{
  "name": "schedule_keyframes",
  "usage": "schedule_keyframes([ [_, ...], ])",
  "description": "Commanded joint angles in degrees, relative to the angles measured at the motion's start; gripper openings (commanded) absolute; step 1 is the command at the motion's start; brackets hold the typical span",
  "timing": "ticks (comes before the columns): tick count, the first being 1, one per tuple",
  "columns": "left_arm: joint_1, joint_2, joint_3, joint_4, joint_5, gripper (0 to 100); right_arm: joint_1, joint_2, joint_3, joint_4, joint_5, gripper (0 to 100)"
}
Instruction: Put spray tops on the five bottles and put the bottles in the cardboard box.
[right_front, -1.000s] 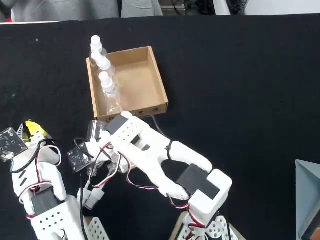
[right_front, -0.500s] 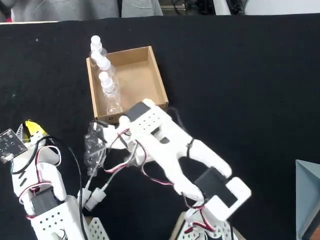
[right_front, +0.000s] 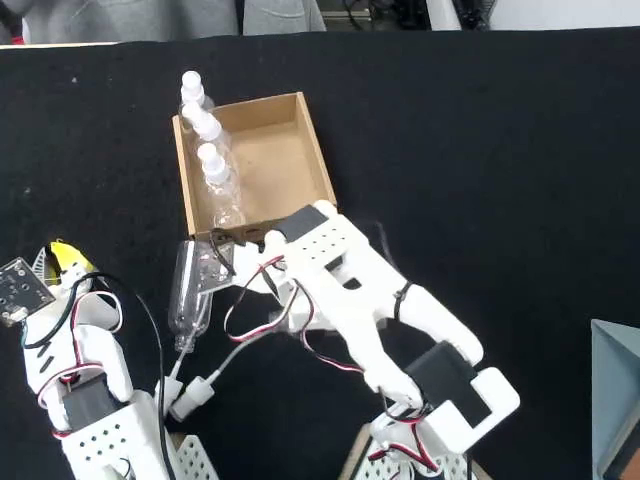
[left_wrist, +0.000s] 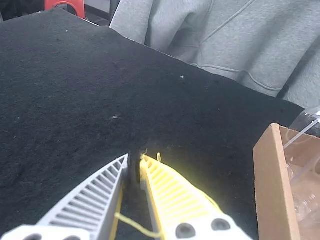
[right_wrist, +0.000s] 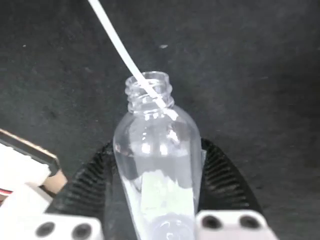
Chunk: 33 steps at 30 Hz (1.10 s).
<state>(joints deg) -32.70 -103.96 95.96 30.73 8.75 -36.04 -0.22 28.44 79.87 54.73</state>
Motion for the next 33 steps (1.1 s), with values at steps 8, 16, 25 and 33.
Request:
schedule_keyframes([
  [8, -0.04, -0.62, 0.92, -0.88, 0.18, 3, 1.49, -11.74, 1.10, 0.62, -15.30, 8.5],
  [16, 0.13, -0.62, 1.01, -0.88, 0.09, 3, 6.68, -15.69, 1.98, -2.55, -27.96, 8.5],
  [25, 0.13, -0.62, 1.01, -0.79, -0.09, 3, 11.34, -23.52, 8.31, -10.29, -33.76, 8.5],
  [33, 0.22, -0.62, 0.92, -0.44, -0.18, 3, 13.98, -25.71, 8.84, -12.84, -39.65, 8.5],
])
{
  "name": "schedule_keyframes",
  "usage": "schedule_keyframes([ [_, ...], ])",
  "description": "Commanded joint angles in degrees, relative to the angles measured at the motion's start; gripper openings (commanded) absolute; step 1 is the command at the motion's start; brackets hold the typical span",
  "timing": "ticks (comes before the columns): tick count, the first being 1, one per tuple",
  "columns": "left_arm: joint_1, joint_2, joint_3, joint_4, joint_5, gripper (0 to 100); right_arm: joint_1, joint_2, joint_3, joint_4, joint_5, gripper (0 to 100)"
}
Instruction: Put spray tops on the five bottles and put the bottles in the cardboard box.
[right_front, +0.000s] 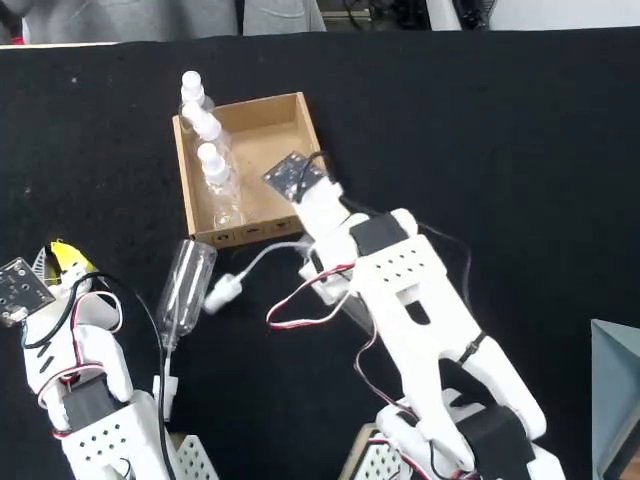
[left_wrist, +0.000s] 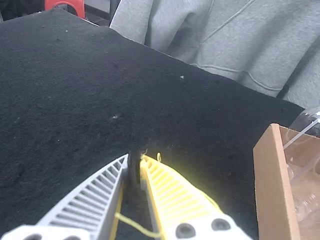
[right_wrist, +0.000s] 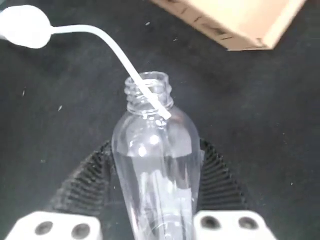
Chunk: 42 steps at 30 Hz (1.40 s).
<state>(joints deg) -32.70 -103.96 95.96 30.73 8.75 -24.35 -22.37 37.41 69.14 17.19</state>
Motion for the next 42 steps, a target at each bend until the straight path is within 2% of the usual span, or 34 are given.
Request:
schedule_keyframes([
  [1, 0.22, -0.62, 0.84, -0.44, -0.18, 3, 2.73, -3.74, 0.31, -2.90, -2.55, 8.5],
  [8, 0.22, -0.62, -0.22, -0.35, -0.62, 3, 3.52, -4.09, 1.98, -5.01, -6.15, 8.5],
  [10, 0.22, -0.53, -0.92, 0.09, -2.90, 3, 3.60, -4.09, 1.89, -5.10, -6.42, 8.5],
  [14, 0.22, -0.53, -4.79, 7.03, -6.07, 3, 3.78, -4.00, 2.24, -6.51, -6.42, 8.5],
  [20, 0.22, -0.53, -9.71, 15.30, -10.55, 3, 8.00, -4.09, 2.24, -7.47, -6.51, 8.5],
  [31, 0.57, -0.53, -20.44, 30.68, -15.65, 3, 8.26, -4.09, 2.24, -7.47, -6.07, 8.5],
  [38, 8.31, -0.53, -24.66, 40.53, -22.07, 3, 8.44, -4.09, 2.24, -7.56, -5.98, 8.5],
  [40, 9.01, -0.44, -24.92, 41.05, -23.03, 5, 8.44, -4.00, 2.51, -8.44, -5.98, 8.5],
  [42, 9.01, -0.44, -24.75, 41.23, -23.21, 12, 8.44, -4.00, 3.56, -10.02, -5.98, 8.5],
])
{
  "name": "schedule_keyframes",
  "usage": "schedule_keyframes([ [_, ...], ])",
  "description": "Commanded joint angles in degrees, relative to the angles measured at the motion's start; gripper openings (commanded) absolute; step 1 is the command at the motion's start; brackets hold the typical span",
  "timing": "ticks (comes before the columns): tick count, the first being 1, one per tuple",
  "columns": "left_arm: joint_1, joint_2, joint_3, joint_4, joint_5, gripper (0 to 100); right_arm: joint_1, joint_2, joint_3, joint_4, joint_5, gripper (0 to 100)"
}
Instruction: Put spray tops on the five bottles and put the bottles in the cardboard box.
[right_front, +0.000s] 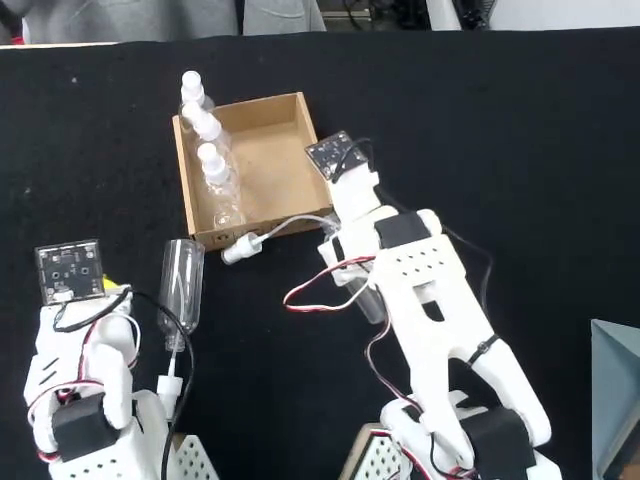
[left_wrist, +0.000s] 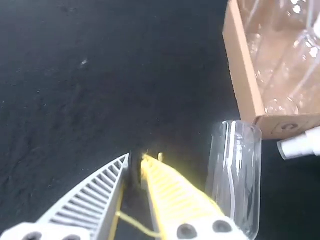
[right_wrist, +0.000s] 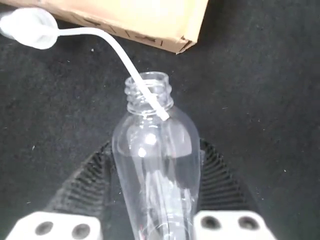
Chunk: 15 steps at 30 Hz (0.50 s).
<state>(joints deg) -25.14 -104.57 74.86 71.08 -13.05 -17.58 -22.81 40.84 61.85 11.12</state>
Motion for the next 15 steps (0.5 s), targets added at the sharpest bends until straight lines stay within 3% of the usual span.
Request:
schedule_keyframes([
  [1, 1.36, 0.18, -3.47, 1.41, -1.41, 16, 1.67, -3.56, 0.66, -3.43, 0.09, 8.5],
  [3, 1.63, 0.18, -3.74, 3.60, -1.58, 20, 1.67, -3.56, 1.10, -4.31, 0.09, 8.5],
  [9, 4.09, 0.26, -3.65, 8.26, -8.88, 20, 1.67, -3.56, 1.19, -4.57, 0.09, 8.5],
  [15, 5.14, 0.53, -3.65, 9.41, -11.08, 20, 1.67, -3.30, 1.19, -4.57, 0.09, 8.5],
])
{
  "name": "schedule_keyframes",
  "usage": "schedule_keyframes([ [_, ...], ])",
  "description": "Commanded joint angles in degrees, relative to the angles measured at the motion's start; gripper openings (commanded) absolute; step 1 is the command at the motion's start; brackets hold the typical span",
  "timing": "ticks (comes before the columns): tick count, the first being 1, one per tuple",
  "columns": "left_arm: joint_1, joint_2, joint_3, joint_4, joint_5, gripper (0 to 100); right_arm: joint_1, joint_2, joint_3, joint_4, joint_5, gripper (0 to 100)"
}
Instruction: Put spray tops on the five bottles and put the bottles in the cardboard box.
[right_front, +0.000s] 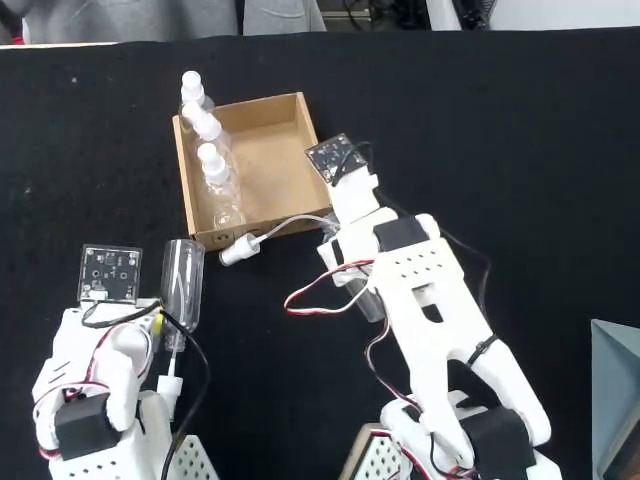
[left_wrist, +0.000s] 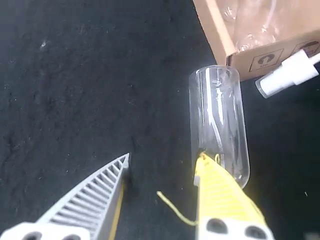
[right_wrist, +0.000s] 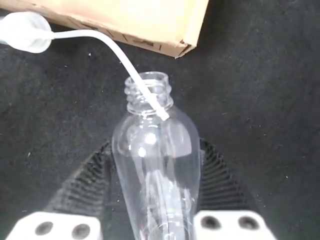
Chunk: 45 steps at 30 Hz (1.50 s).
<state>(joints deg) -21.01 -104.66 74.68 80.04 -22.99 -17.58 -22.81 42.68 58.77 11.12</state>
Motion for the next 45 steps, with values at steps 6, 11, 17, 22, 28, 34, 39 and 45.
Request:
schedule_keyframes([
  [6, 2.95, 11.34, -5.14, 0.44, -3.08, 20, 1.67, -3.21, -0.66, -1.49, 0.09, 8.5],
  [11, 5.85, 22.68, -8.84, 0.35, -3.16, 20, 1.67, -3.21, -0.66, -1.49, 0.09, 8.5],
  [17, 9.89, 29.89, -9.54, 0.35, -3.25, 20, 1.67, -3.21, -0.66, -1.49, 0.18, 8.5],
  [22, 10.07, 33.14, -9.54, 0.18, -6.95, 20, 1.67, -3.21, -0.57, -1.49, 1.67, 8.5],
  [28, 9.89, 37.89, -9.19, 0.26, -10.55, 20, 1.67, -3.21, -0.57, -1.49, 1.76, 8.5],
  [34, 9.80, 46.24, -9.54, -0.79, -12.04, 20, 1.67, -3.21, -0.57, -1.49, 1.76, 8.5],
  [39, 5.58, 50.64, -9.10, -5.63, -12.04, 20, 1.67, -3.21, -0.57, -1.49, 1.76, 8.5],
  [45, -0.57, 52.40, -8.92, -9.49, -12.40, 20, 1.67, -3.21, -0.57, -1.49, 1.76, 8.5],
])
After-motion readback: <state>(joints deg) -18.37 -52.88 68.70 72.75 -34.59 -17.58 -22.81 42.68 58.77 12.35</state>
